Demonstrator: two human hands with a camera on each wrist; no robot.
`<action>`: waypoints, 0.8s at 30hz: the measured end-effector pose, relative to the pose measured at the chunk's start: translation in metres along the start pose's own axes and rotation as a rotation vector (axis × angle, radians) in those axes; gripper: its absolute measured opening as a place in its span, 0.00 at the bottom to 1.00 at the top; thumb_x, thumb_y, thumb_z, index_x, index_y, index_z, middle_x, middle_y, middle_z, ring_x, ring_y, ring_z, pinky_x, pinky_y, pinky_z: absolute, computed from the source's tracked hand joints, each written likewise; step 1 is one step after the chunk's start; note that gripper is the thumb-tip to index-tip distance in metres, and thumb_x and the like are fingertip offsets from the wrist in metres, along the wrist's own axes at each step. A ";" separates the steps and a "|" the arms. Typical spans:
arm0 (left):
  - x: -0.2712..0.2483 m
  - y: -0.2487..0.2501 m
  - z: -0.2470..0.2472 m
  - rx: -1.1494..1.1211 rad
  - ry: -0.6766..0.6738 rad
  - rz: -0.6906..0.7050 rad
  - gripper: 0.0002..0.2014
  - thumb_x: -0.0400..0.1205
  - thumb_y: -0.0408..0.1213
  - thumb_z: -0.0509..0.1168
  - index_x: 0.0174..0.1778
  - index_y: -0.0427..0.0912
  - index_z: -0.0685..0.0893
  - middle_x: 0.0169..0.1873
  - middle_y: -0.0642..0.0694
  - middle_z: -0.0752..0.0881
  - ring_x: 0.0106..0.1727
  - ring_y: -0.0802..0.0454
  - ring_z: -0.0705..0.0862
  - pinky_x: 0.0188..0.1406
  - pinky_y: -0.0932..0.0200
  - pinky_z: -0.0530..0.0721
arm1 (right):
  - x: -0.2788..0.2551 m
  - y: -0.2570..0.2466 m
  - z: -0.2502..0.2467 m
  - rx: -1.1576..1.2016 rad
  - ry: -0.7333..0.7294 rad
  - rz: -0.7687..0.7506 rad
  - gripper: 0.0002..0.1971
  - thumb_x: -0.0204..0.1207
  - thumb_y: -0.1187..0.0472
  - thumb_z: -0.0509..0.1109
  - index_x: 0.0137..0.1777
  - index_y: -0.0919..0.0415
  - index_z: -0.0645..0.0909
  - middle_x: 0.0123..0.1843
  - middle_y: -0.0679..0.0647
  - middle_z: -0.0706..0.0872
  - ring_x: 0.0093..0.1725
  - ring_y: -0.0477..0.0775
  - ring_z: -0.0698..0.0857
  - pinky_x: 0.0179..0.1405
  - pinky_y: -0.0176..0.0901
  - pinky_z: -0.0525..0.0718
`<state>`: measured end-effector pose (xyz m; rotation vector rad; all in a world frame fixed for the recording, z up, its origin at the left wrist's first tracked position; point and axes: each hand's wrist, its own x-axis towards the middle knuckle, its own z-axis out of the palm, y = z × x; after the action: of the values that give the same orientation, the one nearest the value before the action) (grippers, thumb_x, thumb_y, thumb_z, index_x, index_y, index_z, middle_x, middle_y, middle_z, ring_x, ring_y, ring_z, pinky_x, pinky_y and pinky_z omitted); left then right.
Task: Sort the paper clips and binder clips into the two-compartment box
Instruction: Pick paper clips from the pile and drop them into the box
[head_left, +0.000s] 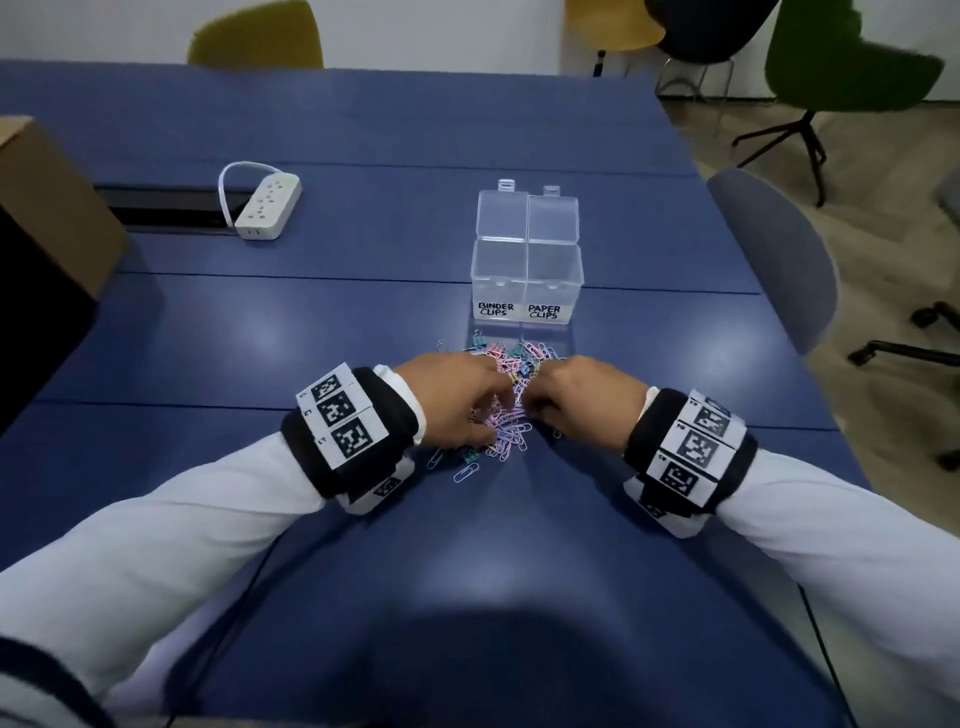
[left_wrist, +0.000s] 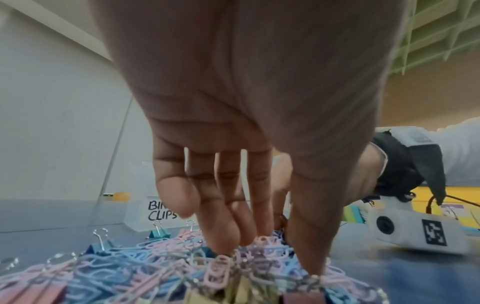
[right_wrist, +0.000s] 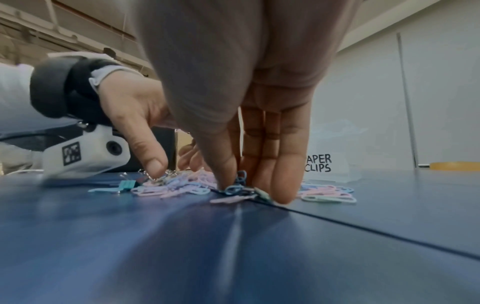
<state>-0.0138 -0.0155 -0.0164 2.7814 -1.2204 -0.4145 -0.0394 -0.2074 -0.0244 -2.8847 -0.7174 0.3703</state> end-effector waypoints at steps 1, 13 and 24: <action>0.001 -0.001 0.000 0.000 -0.004 0.005 0.18 0.75 0.52 0.69 0.59 0.54 0.80 0.50 0.55 0.81 0.47 0.55 0.80 0.38 0.62 0.70 | 0.000 0.001 0.001 -0.009 0.003 -0.016 0.10 0.76 0.62 0.64 0.52 0.56 0.86 0.52 0.55 0.85 0.51 0.59 0.83 0.48 0.52 0.83; 0.007 -0.001 -0.005 0.148 -0.021 0.104 0.14 0.77 0.53 0.68 0.55 0.54 0.86 0.51 0.52 0.81 0.51 0.51 0.82 0.37 0.59 0.72 | -0.008 0.023 -0.014 0.284 0.140 0.149 0.08 0.76 0.54 0.71 0.51 0.53 0.89 0.44 0.49 0.92 0.42 0.48 0.87 0.47 0.38 0.82; 0.001 -0.028 -0.027 -0.242 0.194 0.115 0.12 0.78 0.53 0.67 0.48 0.52 0.89 0.37 0.55 0.89 0.36 0.60 0.84 0.39 0.65 0.82 | 0.007 0.034 -0.036 0.925 0.202 0.256 0.07 0.75 0.63 0.74 0.47 0.69 0.87 0.34 0.58 0.86 0.32 0.49 0.84 0.32 0.45 0.90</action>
<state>0.0142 0.0021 0.0044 2.4698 -1.1908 -0.2571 -0.0086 -0.2372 0.0022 -2.0711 -0.0750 0.3159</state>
